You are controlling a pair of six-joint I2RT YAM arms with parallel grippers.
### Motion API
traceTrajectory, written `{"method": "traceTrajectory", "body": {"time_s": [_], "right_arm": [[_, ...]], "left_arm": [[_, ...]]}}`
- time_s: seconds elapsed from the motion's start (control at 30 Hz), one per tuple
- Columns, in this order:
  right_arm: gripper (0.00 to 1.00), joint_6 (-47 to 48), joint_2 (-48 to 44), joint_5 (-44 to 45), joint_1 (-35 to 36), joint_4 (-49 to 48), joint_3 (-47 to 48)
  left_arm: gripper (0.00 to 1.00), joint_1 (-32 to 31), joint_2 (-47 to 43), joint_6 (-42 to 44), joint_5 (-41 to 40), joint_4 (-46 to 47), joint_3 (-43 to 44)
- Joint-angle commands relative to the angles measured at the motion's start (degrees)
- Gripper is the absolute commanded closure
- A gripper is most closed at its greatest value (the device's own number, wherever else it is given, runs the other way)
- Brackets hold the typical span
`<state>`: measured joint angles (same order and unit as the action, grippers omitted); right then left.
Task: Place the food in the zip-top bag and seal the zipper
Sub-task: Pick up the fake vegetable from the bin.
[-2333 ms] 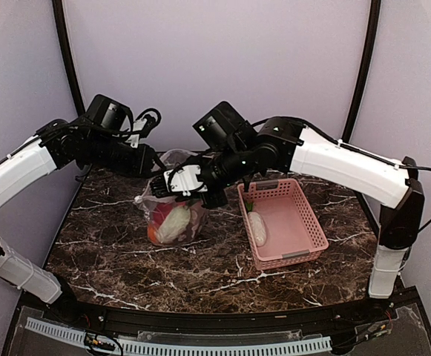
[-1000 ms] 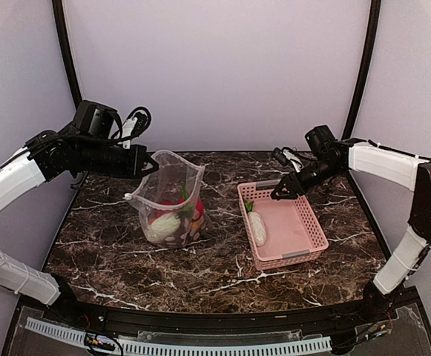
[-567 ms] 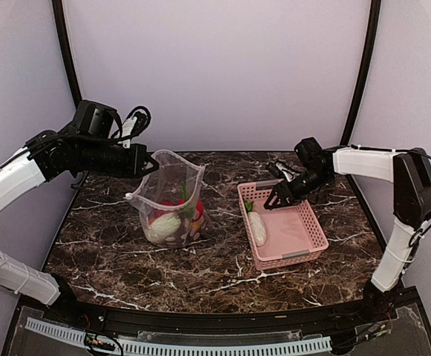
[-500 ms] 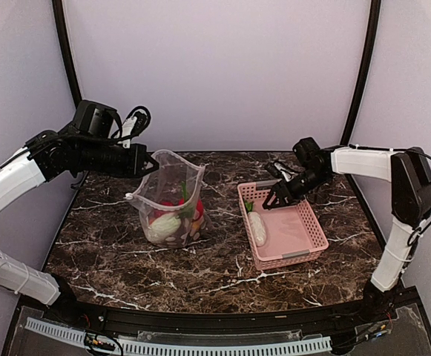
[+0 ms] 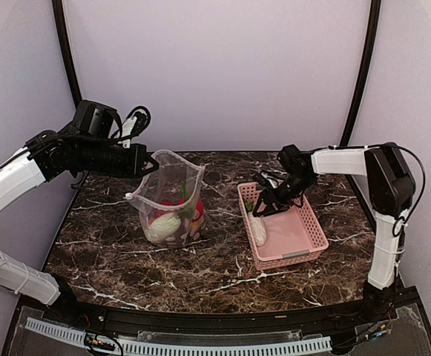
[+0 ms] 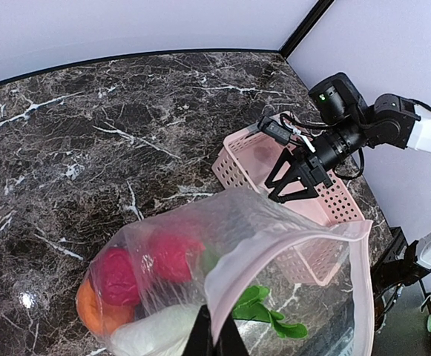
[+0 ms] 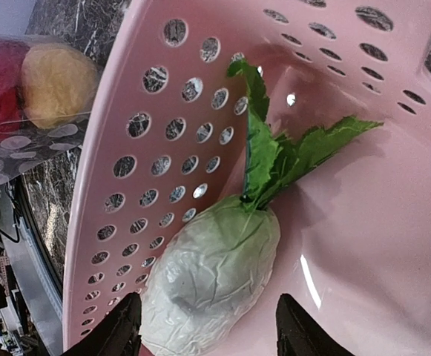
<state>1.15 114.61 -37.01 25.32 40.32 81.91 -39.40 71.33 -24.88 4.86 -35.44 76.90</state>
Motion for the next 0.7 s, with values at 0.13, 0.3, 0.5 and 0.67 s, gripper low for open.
{"method": "traceTrajectory", "body": {"time_s": [0.13,0.3,0.5,0.67], "right_arm": [[0.40,-1.1,3.4,2.1,2.6,0.5,2.7],[0.40,-3.8,6.1,7.0,2.7,0.3,5.2],[0.43,-3.5,6.7,7.9,3.1,1.2,4.5],[0.54,-2.4,3.9,9.2,2.8,1.2,2.6]], "left_arm": [[0.99,-0.1,-0.5,-0.1,-0.3,0.4,0.0],[0.99,-0.2,-0.6,0.1,-0.4,0.0,-0.2],[0.99,-0.2,-0.5,-0.1,0.4,0.2,-0.6],[0.99,-0.1,0.1,0.5,0.2,0.3,0.1]]}}
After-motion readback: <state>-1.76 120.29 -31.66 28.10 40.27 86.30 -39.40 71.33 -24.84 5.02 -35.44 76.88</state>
